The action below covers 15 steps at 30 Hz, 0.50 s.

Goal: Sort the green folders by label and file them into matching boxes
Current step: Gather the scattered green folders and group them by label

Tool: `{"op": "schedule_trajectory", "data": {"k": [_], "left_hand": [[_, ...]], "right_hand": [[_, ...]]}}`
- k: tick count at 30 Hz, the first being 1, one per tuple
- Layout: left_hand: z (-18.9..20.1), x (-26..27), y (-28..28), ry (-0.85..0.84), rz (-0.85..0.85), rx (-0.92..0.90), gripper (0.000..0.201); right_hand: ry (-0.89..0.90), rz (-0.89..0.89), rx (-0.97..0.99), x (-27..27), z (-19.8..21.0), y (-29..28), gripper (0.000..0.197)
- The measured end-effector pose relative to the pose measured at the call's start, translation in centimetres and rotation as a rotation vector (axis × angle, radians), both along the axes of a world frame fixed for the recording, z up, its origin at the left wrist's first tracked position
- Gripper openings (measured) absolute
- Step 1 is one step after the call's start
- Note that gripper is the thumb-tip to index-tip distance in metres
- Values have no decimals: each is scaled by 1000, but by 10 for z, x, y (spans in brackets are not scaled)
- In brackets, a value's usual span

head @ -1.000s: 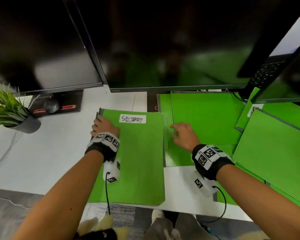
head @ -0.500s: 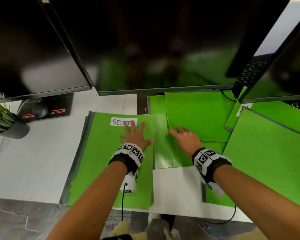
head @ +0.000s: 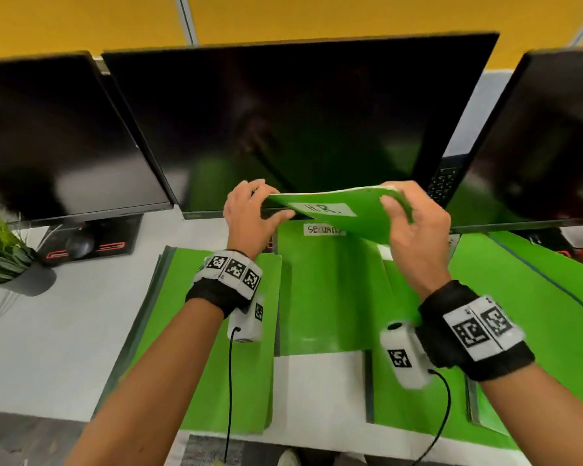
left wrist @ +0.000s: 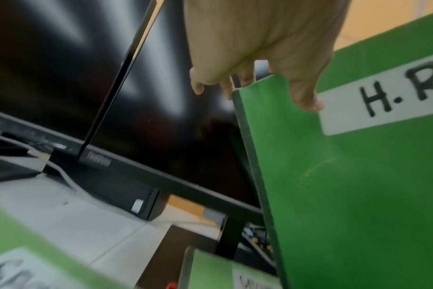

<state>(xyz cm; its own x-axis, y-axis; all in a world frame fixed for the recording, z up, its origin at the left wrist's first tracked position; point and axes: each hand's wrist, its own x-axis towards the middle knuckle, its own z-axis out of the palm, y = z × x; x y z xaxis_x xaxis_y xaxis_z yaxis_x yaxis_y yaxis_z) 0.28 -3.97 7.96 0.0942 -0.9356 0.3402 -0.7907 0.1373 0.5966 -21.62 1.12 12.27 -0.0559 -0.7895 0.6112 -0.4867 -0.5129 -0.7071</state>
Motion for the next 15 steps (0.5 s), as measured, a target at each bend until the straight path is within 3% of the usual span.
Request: {"op": "schedule_trajectory", "data": {"k": [4,8,11,15], "left_hand": [[45,-2,-3,-8,14,-208,58],[91,-2,-4,62,-61,-376,29],[112,3,3,140,-39,-498,24],[116,24,14,347,-34,-535,37]], "right_hand": [[-221,-13,-90,-19,28,-17,19],[-448,68,29,-31,28,-32,21],[-368,72,257,-28,9,-37,10],[-362,11,283,-1,-4,-30,36]]}}
